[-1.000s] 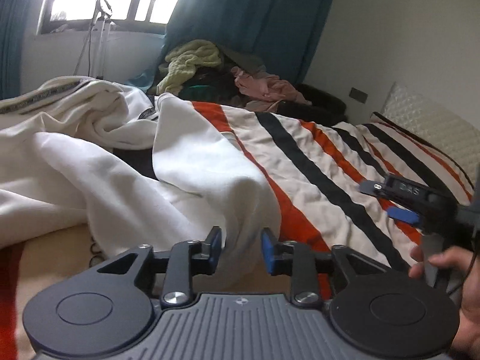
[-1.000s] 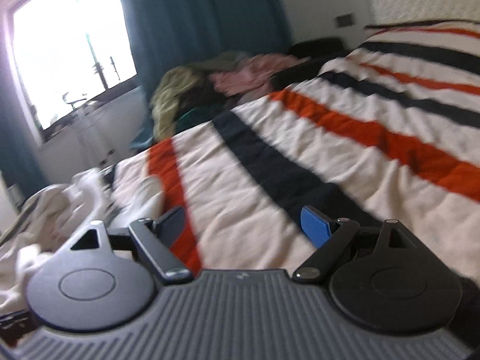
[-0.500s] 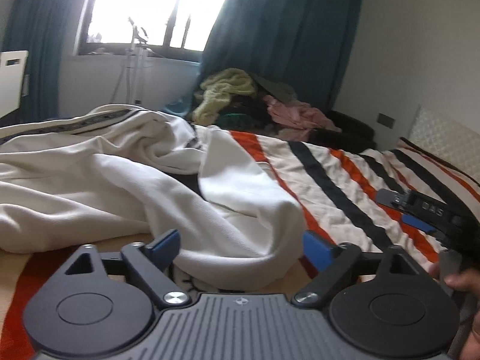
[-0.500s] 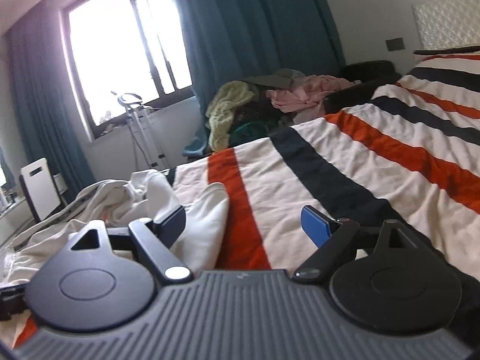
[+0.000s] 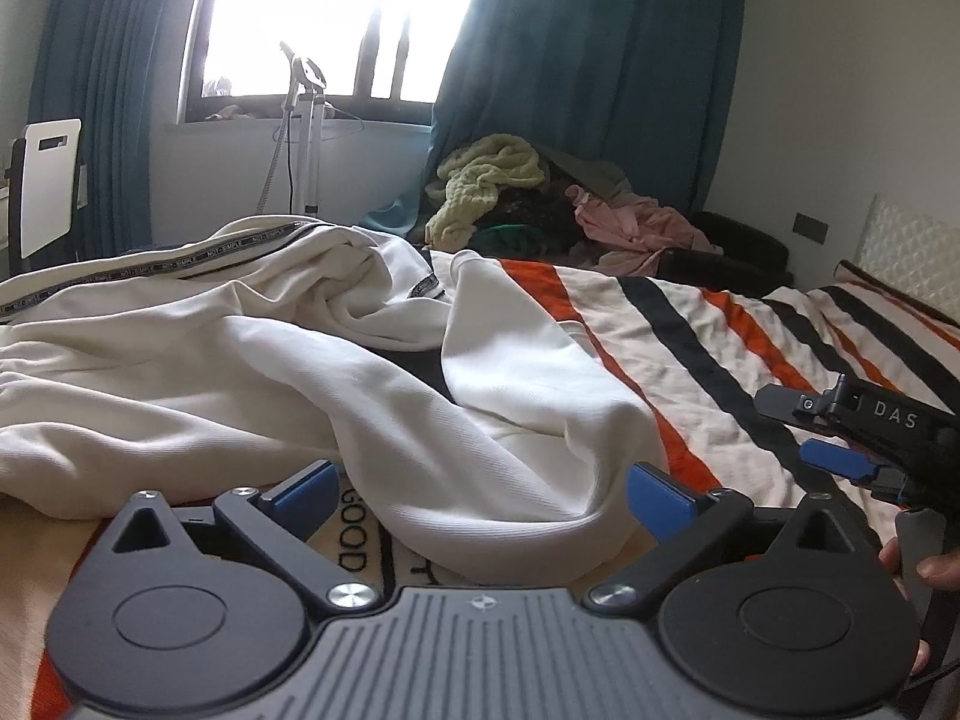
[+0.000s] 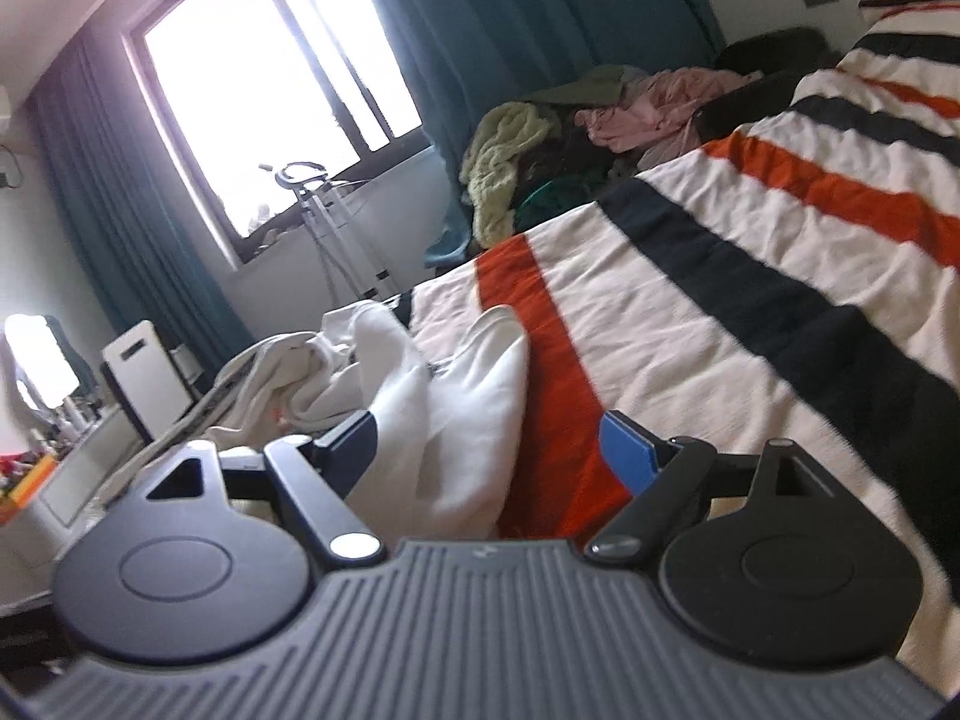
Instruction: Fold clothes
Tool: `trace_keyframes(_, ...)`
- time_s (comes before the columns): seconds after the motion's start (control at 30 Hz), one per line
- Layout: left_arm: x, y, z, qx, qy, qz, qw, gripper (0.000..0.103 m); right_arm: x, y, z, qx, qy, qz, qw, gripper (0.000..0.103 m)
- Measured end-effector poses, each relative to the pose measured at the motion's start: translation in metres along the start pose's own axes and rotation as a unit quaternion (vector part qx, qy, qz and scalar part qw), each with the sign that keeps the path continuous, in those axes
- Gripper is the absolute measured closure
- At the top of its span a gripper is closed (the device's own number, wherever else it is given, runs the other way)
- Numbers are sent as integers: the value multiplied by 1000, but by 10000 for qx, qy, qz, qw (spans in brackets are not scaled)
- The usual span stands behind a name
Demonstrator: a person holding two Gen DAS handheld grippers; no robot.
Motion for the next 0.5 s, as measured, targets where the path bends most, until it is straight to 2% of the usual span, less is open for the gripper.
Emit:
trace_keyframes(0.1, -2, -2, 3, -94, 15, 3, 10000, 0, -3, -5, 0, -200, -144, 158, 9996, 19)
trace_keyframes(0.27, -4, -14, 20, -380, 288, 131, 9988, 0, -28, -39, 3, -564, -370, 633, 9957, 19)
trace_keyframes(0.43, -7, -37, 42, -611, 687, 275, 9954, 0, -64, -107, 14, -846, -348, 1039, 9904, 19)
trace_keyframes(0.5, -9, -48, 51, -644, 864, 297, 9937, 0, -74, -143, 23, -825, -218, 1293, 9879, 19)
Point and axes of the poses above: each gripper's, at about its wrist camera, not at the fingertips, and y roughly against the way its jaws point, z to its left, x to its underside, the point moved 1 cm from there along -y, roughly the way its jaws point, and after that the axes turned 1 degree about -x, right-handed, at the moved point
